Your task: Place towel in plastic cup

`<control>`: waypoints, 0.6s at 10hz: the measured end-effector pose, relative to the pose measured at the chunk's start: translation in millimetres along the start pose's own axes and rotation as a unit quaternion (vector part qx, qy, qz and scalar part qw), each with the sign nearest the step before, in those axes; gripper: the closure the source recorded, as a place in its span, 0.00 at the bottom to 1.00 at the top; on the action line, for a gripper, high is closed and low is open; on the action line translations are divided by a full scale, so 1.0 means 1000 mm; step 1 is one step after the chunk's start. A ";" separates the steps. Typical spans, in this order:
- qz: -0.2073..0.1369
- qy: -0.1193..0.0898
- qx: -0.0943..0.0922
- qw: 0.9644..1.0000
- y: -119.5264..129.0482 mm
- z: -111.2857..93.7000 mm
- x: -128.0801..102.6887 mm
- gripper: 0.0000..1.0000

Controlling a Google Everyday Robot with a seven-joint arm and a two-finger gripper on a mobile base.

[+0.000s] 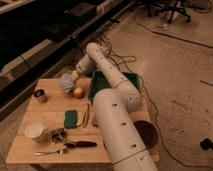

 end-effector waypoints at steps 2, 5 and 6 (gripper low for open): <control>0.002 0.012 0.003 1.000 0.001 0.005 -0.001 0.51; 0.011 0.016 0.005 1.000 -0.003 0.003 0.002 0.22; 0.011 0.016 0.004 1.000 -0.002 0.002 0.001 0.20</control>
